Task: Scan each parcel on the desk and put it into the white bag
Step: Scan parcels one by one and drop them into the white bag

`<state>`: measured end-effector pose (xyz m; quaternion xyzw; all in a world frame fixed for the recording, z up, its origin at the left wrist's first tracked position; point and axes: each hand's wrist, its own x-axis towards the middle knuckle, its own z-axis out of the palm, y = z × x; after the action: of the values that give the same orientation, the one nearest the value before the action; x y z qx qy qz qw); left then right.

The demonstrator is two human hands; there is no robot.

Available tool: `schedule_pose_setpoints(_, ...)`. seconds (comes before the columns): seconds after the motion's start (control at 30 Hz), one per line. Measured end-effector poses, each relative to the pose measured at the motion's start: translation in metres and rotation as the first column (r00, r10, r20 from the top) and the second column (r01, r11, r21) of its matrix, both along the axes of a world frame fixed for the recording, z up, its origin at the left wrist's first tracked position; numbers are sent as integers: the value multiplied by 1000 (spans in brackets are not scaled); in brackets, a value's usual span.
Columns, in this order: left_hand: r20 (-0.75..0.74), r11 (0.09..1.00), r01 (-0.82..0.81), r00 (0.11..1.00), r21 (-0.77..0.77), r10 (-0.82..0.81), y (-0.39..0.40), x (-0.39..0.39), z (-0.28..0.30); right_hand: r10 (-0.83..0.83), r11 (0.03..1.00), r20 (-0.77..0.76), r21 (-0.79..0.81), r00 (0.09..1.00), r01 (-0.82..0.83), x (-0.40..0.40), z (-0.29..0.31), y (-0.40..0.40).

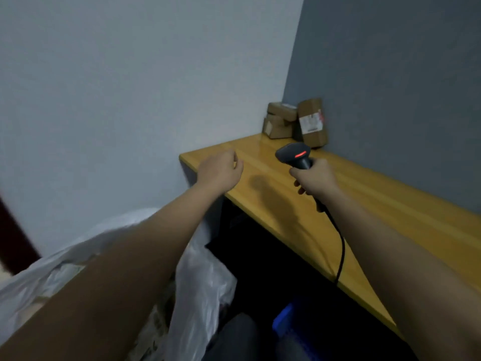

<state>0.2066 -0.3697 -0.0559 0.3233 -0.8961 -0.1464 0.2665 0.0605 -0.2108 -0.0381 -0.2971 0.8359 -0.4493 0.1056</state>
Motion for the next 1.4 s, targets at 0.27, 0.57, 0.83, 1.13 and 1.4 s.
schedule_pose_setpoints(0.27, -9, 984, 120, 993, 132, -120, -40, -206, 25, -276, 955, -28, -123, 961, 270, -156, 18, -36)
schedule_pose_setpoints(0.57, -120, 885, 187, 982, 426, -149, -91, -427, -35, -366, 930, -117, -91, 923, 357, -335, -29, -68)
schedule_pose_setpoints(0.83, -310, 772, 232, 949, 591, -48, -98, -555, -80, -400, 915, -119, -117, 909, 387, -420, -75, -86)
schedule_pose_setpoints(1.13, -374, 695, 225, 925, 683, 69, -88, -587, -93, -403, 913, -122, -121, 907, 390, -434, -84, -88)
schedule_pose_setpoints(1.4, -277, 696, 212, 961, 686, -19, -60, -488, -69, -384, 923, -178, -89, 906, 374, -367, -39, -52)
